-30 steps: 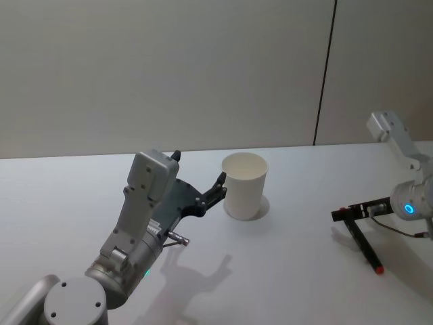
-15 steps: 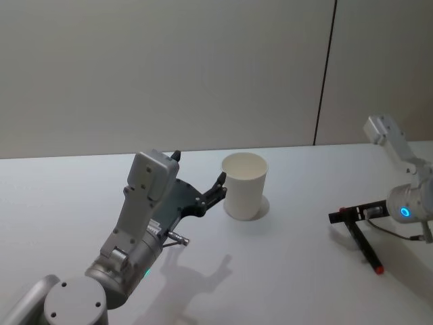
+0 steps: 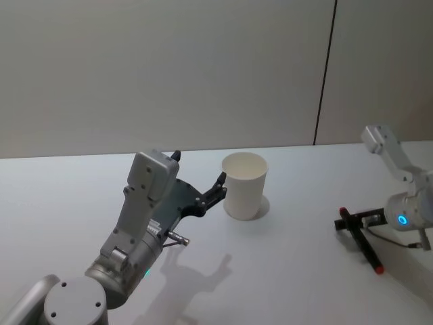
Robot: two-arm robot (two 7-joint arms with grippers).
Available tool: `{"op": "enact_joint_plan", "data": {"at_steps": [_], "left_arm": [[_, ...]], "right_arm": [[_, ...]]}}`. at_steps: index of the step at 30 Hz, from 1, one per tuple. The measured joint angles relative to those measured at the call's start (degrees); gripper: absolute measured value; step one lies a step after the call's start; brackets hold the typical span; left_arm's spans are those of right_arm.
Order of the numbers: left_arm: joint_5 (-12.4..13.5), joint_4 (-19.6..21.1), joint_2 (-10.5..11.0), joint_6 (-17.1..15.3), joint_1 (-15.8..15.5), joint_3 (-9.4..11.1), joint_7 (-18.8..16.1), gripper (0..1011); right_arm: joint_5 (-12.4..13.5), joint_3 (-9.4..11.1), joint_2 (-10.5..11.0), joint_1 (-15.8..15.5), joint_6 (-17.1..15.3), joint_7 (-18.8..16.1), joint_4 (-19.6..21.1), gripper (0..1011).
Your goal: Place the pen into the pen holder.
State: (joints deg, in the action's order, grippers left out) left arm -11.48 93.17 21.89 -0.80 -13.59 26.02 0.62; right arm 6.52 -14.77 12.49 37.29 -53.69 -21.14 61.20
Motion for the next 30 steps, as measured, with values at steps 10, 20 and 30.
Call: {"op": "enact_joint_plan", "data": {"at_steps": [10,20,30], "left_arm": [[0.00,0.00,0.00,0.00,0.00,0.00,0.00,1003],[0.00,0.00,0.00,0.00,0.00,0.00,0.00,1003],[0.00,0.00,0.00,0.00,0.00,0.00,0.00,1003]], "right_arm": [[-0.18,0.02,-0.13,0.09,1.06,0.22,-1.43,224],[0.18,0.25,-0.04,-0.37,2.42,0.40,-1.33,172],[0.84,0.91,0.52,-1.62,6.12,0.98,1.20,172]]}}
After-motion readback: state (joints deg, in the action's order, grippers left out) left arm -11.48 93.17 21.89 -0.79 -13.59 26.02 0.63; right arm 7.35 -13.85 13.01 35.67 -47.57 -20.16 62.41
